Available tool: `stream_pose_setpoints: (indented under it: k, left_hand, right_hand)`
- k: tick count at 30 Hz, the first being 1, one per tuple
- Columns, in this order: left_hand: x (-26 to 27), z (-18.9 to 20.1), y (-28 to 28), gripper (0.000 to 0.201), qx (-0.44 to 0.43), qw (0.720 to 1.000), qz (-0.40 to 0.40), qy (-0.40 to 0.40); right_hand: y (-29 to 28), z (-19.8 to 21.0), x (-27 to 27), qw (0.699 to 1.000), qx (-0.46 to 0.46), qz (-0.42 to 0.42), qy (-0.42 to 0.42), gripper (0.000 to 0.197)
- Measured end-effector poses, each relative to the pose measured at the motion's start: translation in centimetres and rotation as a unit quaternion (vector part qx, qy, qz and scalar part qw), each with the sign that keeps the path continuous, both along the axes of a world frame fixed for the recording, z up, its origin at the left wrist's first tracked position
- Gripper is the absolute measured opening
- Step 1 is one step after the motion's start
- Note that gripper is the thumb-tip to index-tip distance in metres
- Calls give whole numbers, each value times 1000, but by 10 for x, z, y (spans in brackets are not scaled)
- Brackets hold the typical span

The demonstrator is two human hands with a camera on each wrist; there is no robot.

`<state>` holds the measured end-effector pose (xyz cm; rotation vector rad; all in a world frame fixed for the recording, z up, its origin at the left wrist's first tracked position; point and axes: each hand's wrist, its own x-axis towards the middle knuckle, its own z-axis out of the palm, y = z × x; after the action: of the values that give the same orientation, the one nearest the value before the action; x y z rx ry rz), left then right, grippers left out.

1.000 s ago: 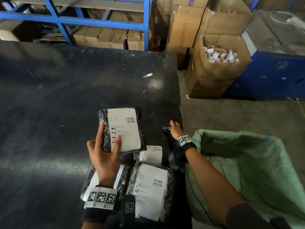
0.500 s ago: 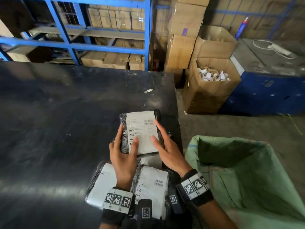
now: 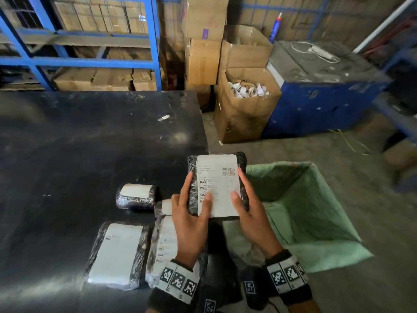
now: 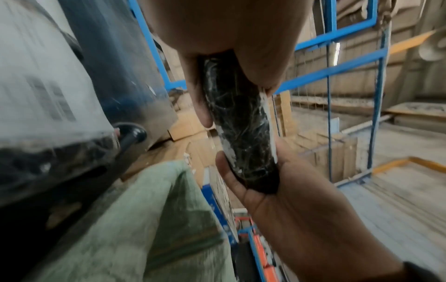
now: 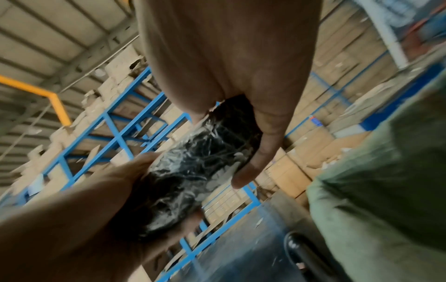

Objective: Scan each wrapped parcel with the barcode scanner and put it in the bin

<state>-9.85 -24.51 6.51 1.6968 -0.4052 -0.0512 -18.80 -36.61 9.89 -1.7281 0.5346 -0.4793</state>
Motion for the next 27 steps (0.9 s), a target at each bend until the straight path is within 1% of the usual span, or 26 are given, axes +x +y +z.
stream_pose_setpoints:
  k: [2,5,7,9,11,14,16,19,22,24,25,27]
  left_hand:
    - [-11,-2,-17,60,13,998,-54,-7]
    - [-26,-13,-46,59,73,987,-139,-14]
    - [-34,-25,-63,59,109,983,-146,-12]
    - [-42,-37,-78,61,152,978,-145,-17]
    - [-50,-57,-92,65,223,960,-163,-47]
    - [-58,-89,-108,67,328,922,-185,-85]
    - [-60,-103,-113,69,357,908,-200,-86]
    - [-60,-111,-115,72,365,902,-213,-86]
    - [-60,-112,-116,74,363,903,-215,-87]
    - [-59,-112,-115,74,368,900,-219,-87]
    - [-58,-113,-113,73,371,897,-224,-89]
    - [-54,-116,-109,72,368,895,-234,-90]
  right_hand:
    - [-17,2,-23,999,0,-35,11,55]
    - [-51,5,-54,996,-23,-67,45,56]
    - [-79,6,-71,993,-31,-72,90,57]
    - [-110,3,-81,985,-50,-64,154,57]
    - [-143,-8,-83,969,-63,-44,237,57]
    - [-198,-46,-70,929,-69,7,363,58]
    - [-224,-75,-53,901,-62,47,426,59]
    - [-243,-120,-25,871,-51,85,481,58]
    - [-246,-160,1,849,-36,89,520,60]
    - [-245,-189,8,846,-28,87,526,60]
    - [-242,-204,9,850,-13,81,520,60]
    - [-237,-233,7,871,27,57,488,60]
